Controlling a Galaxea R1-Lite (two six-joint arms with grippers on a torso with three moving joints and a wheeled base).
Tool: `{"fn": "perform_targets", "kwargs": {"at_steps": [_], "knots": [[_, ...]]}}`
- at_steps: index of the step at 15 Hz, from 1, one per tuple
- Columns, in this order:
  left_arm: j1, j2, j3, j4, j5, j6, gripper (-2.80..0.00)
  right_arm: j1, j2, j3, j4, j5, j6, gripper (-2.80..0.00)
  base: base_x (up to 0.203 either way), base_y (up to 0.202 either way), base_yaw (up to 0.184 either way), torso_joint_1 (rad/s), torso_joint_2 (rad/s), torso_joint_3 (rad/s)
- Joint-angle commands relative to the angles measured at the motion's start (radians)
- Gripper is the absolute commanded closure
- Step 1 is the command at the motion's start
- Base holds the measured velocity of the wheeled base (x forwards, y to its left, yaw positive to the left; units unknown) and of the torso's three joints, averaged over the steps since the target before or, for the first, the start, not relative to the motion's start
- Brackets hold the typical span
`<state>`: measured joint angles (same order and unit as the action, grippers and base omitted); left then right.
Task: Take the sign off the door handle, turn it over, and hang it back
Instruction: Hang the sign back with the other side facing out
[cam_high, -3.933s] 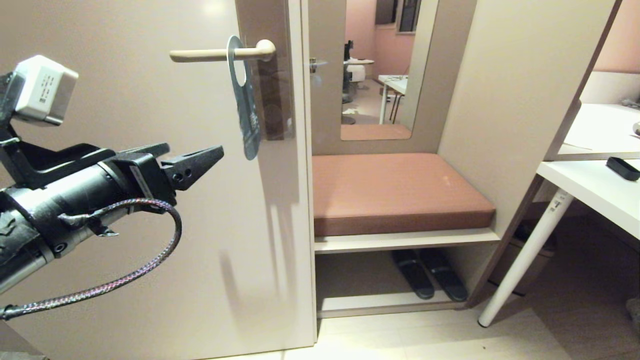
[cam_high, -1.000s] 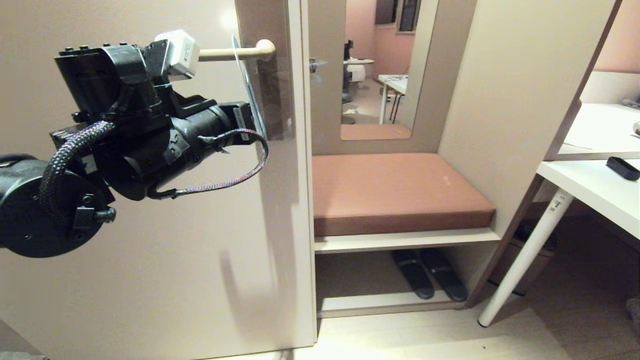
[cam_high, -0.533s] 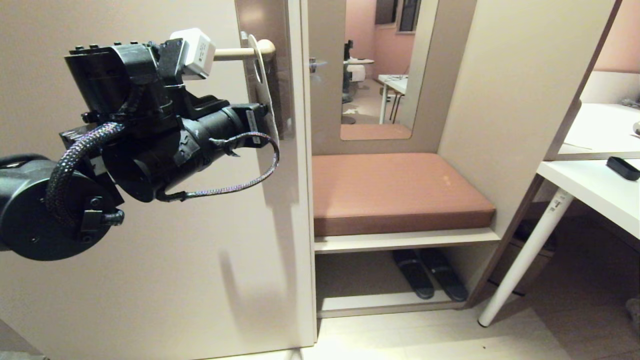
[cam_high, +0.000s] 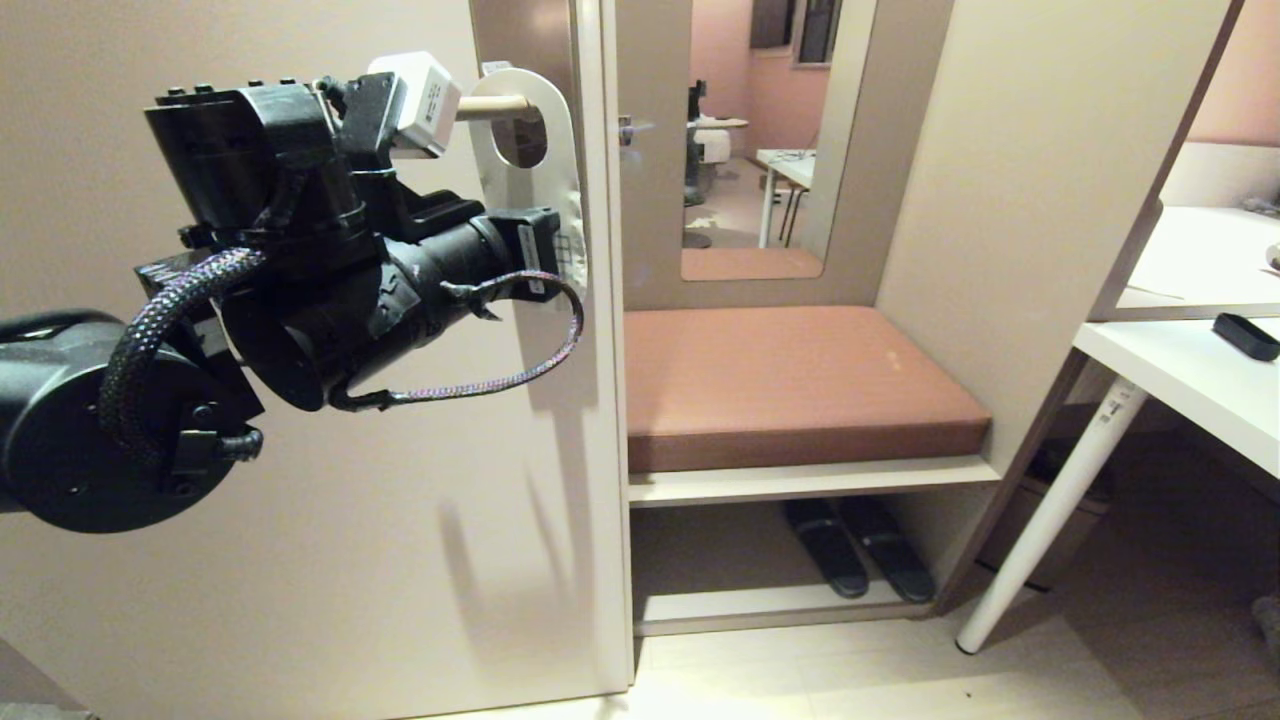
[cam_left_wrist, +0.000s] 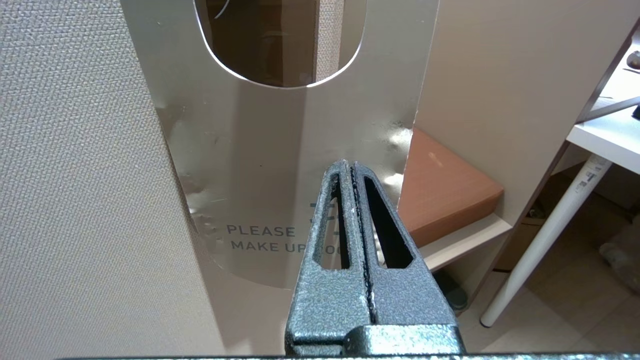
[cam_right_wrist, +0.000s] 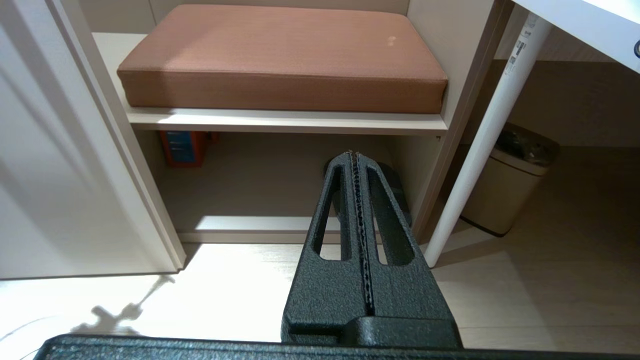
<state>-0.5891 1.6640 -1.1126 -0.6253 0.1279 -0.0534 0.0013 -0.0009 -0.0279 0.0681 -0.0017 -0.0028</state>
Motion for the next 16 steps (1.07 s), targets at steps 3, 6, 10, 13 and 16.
{"fn": "perform_targets", "kwargs": {"at_steps": [3,6,10,13,16], "knots": [[0.0,0.014,-0.019,-0.005,0.003,0.0,0.0,0.0,0.001,0.0,-0.001,0.0,0.0,0.0,0.0,0.0,0.0,0.0,0.0,0.0],[0.0,0.025,-0.025,-0.005,0.004,0.003,0.0,0.0,0.001,0.0,0.0,0.0,0.0,0.0,0.0,0.0,0.0,0.0,0.0,0.0],[-0.003,0.032,-0.058,-0.005,0.004,0.023,0.0,0.0,0.001,-0.001,0.0,0.0,0.0,0.0,0.0,0.0,0.0,0.0,0.0,0.0],[-0.003,0.046,-0.079,-0.005,0.006,0.025,0.0,0.0,0.001,0.0,0.0,0.0,0.0,0.0,0.0,0.0,0.0,0.0,0.0,0.0],[-0.012,0.048,-0.079,-0.005,0.009,0.03,0.0,0.0,0.001,0.0,0.001,0.0,0.0,0.0,0.0,0.0,0.0,0.0,0.0,0.0]]}}
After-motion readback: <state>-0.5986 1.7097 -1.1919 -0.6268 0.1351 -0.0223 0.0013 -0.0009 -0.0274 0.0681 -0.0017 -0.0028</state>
